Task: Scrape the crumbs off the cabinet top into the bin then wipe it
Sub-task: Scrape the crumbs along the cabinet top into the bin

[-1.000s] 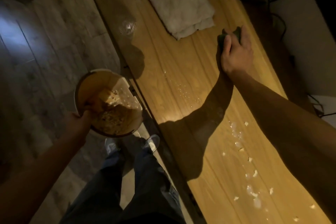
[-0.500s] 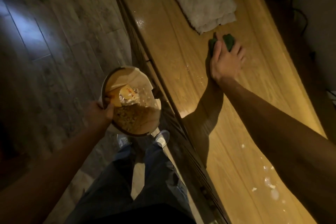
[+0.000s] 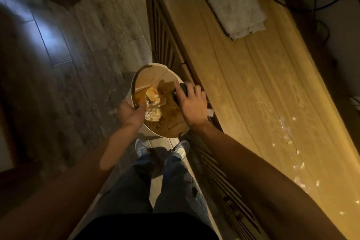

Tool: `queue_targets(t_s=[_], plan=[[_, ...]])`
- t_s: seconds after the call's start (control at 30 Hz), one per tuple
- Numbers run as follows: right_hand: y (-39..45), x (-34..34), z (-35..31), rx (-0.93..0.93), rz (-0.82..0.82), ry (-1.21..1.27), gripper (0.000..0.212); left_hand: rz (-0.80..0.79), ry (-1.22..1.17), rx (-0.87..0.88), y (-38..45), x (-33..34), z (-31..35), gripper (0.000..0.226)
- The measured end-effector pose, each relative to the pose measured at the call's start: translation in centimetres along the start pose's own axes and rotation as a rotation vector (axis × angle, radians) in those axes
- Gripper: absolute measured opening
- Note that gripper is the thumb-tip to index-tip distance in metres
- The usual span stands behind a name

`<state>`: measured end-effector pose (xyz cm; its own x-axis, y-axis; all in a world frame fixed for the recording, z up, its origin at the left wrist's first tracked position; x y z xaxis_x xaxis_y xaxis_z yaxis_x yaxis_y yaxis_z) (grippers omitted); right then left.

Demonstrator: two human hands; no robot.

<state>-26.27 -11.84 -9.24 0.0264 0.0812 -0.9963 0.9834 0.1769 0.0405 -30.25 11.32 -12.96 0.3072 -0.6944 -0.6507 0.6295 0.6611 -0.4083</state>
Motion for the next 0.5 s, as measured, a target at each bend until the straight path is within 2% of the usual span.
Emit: queue_targets(t_s=[0.13, 0.27, 0.33, 0.43, 0.5], plan=[[-1.2, -2.5, -0.7, 0.006, 0.075, 0.051, 0.056, -0.019, -0.012, -0.024, -0.1, -0.7, -0.6, 0.028], [-1.1, -6.6, 2.7, 0.088, 0.188, 0.116, 0.054, 0.003, 0.049, -0.013, -0.7, -0.8, -1.1, 0.04], [-0.8, -8.0, 6.0, 0.165, 0.237, 0.122, 0.048, 0.026, 0.088, -0.032, -1.3, -0.5, -1.8, 0.046], [-0.4, -8.5, 13.4, 0.268, 0.219, 0.117, 0.047, -0.009, 0.122, -0.081, -2.6, 0.6, -2.5, 0.054], [-0.3, -8.6, 19.0, 0.318, 0.229, 0.086, 0.045, 0.049, 0.164, -0.031, -3.7, 0.3, -1.9, 0.057]])
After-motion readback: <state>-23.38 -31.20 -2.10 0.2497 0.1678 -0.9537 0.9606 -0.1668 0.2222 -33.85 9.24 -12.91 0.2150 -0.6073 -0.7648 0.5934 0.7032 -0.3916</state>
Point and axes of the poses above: each hand's wrist, its own y-axis towards the middle knuckle, its own x-axis out of the palm, z = x × y, the point moved 10 cm from there along y, towards the middle knuckle, and after that the axes turned 12 degrees about z, right-handed, at the moved point
